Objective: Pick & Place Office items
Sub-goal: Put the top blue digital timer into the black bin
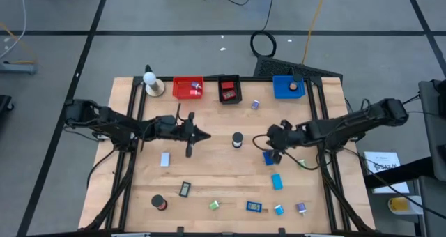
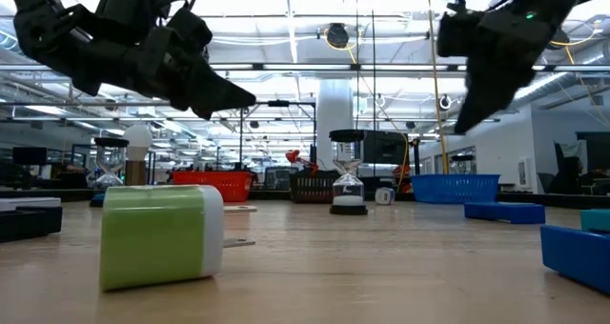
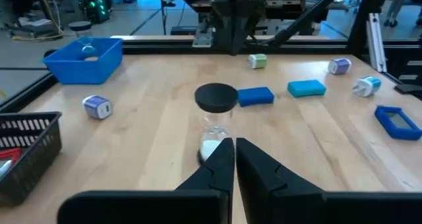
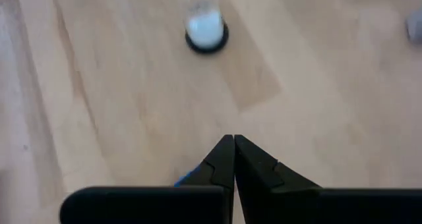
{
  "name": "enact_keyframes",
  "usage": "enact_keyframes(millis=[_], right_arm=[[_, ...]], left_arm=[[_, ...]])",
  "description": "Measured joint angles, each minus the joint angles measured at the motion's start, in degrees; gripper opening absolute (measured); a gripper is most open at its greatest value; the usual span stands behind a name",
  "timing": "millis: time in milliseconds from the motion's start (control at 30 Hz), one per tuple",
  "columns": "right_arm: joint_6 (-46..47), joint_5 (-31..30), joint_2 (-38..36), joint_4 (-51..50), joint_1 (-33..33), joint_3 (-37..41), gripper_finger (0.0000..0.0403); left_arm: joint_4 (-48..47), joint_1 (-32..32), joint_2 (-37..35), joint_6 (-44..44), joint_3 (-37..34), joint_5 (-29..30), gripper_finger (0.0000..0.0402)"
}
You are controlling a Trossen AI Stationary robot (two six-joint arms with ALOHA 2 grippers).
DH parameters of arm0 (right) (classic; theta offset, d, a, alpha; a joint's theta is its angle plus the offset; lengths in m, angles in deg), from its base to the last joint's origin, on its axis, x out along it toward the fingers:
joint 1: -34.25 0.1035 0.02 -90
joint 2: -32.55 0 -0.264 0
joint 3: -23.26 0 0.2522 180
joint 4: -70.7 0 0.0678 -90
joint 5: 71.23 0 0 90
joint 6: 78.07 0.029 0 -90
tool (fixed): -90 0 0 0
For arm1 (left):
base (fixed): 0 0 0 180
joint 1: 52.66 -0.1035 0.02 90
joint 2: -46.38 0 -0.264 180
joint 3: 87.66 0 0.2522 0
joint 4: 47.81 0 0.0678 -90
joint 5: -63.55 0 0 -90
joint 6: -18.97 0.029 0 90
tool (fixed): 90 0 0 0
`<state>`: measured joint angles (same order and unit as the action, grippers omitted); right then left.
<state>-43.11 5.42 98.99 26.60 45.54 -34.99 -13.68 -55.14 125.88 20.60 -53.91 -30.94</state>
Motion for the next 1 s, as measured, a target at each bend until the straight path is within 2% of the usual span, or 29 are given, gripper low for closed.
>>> enact_keyframes(millis=[133,300,433,567,733,1000], right_arm=[[10.13,-0.15,0.01,-5.48,4.52,-0.57,0.0001],[21.11,0.30,0.01,-10.53,8.69,-0.61,0.0000],[26.84,2.89,0.05,-14.99,11.62,-0.63,0.0000],[32.29,1.47,1.33,-16.49,13.39,-0.63,0.0000],[33.97,-1.51,6.15,-13.74,13.59,-0.65,0.0000],[31.30,-1.00,14.55,-7.51,12.40,-0.65,0.0012]], left_arm=[[-0.15,1.40,0.00,0.01,0.00,0.05,0.0004],[-0.13,2.58,0.00,1.09,0.00,0.83,0.0020],[-0.13,2.99,0.00,1.14,0.00,3.76,0.0023],[-0.13,2.99,0.00,1.14,0.00,4.61,0.0011],[-0.13,2.99,0.00,1.07,0.00,4.61,0.0007],[-0.13,2.99,0.00,0.74,0.00,4.61,0.0030]])
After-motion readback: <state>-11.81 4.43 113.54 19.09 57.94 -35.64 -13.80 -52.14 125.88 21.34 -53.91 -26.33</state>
